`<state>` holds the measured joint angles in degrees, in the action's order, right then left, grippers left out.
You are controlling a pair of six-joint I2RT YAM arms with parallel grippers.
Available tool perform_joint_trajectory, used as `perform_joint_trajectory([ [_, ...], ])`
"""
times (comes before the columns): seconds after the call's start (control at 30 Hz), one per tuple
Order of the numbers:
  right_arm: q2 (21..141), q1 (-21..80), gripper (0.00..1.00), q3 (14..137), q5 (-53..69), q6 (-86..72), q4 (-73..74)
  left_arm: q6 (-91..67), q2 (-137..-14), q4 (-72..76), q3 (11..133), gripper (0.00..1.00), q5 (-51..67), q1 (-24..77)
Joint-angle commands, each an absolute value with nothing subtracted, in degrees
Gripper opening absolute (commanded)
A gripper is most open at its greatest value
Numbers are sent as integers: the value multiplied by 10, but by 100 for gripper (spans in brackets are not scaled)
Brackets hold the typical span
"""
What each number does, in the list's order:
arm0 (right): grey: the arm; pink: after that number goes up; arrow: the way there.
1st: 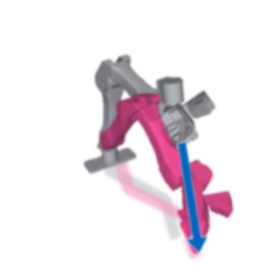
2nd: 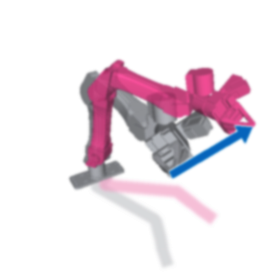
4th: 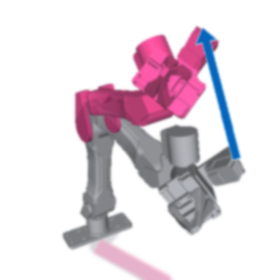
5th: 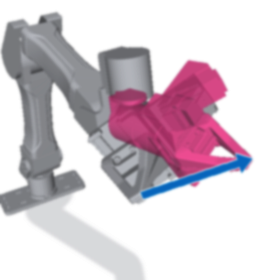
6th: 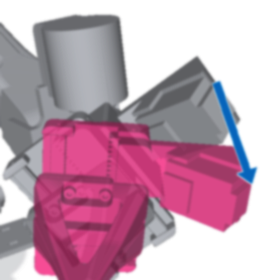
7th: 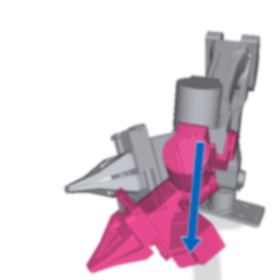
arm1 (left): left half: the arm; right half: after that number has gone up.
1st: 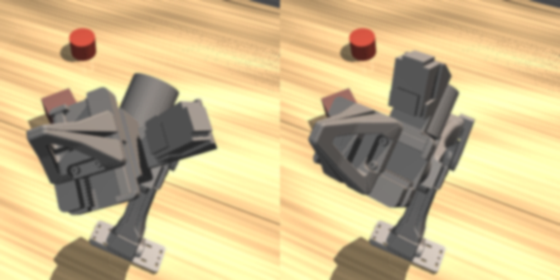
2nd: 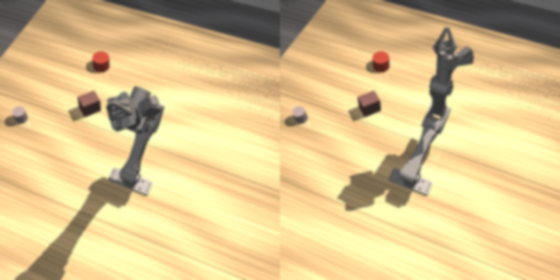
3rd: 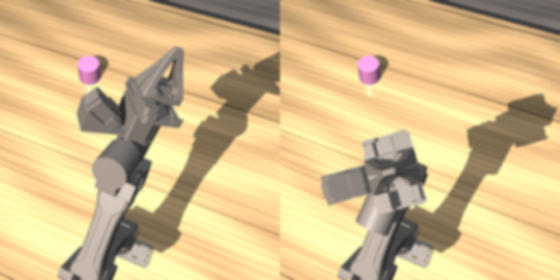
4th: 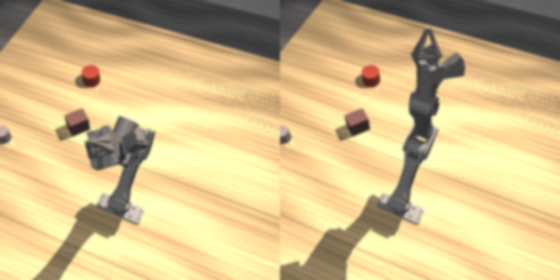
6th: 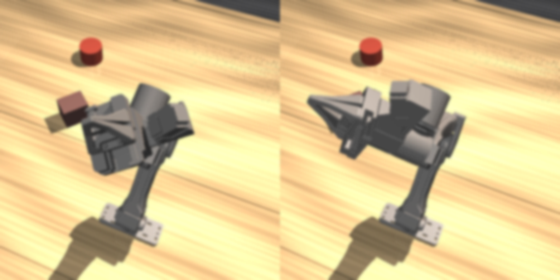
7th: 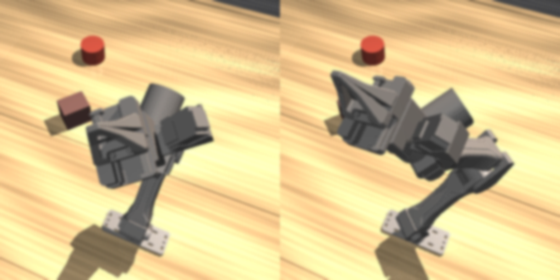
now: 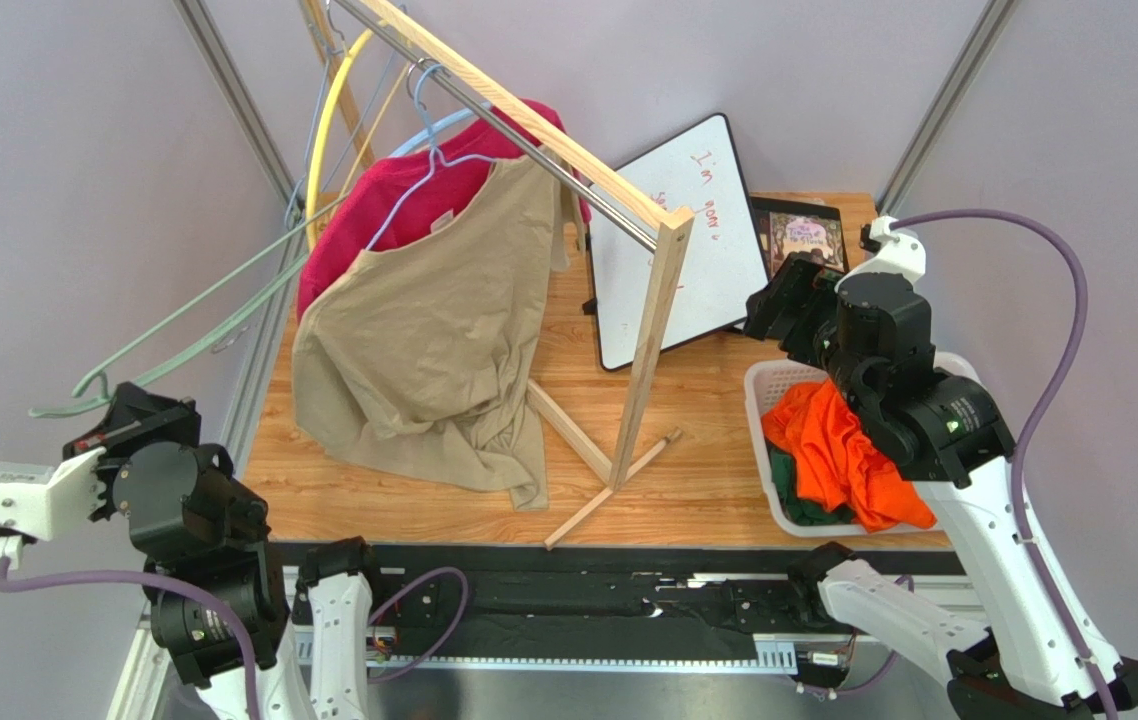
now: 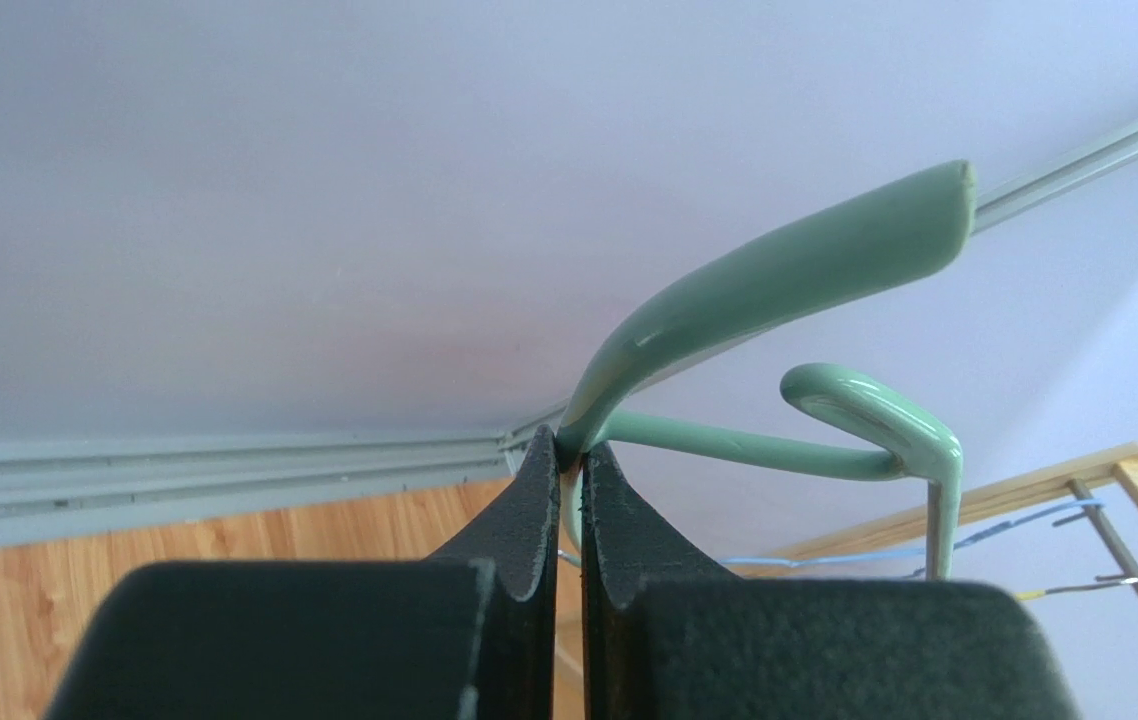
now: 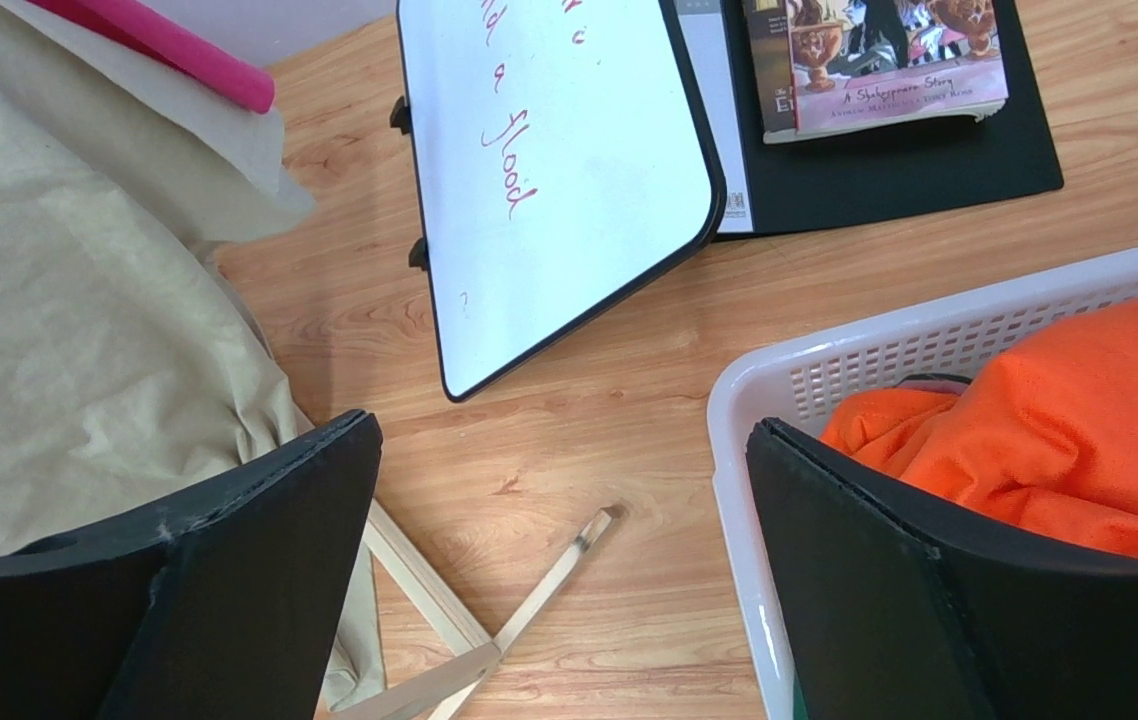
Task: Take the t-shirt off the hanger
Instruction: Pass the hanger from the left arm to the right
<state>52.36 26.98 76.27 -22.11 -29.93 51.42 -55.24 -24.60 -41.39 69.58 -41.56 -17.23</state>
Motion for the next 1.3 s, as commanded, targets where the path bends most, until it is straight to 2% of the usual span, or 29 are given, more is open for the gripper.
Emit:
perform_joint_trajectory([
  [0.0, 540, 272, 100, 803, -236, -285, 479, -500, -257, -359, 760, 0, -439, -171],
  [0.37, 564, 272, 100, 819, -204, -273, 451, -434, -290, -407, 870, 0, -412, -169],
  [0.57, 555, 272, 100, 820, -214, -268, 454, -444, -276, -435, 845, 0, -406, -169],
  [1.0, 562, 272, 100, 817, -187, -271, 451, -433, -164, -501, 794, 0, -463, -169],
  [1.27, 570, 273, 100, 804, -157, -255, 440, -342, -182, -475, 921, 0, -437, -170],
])
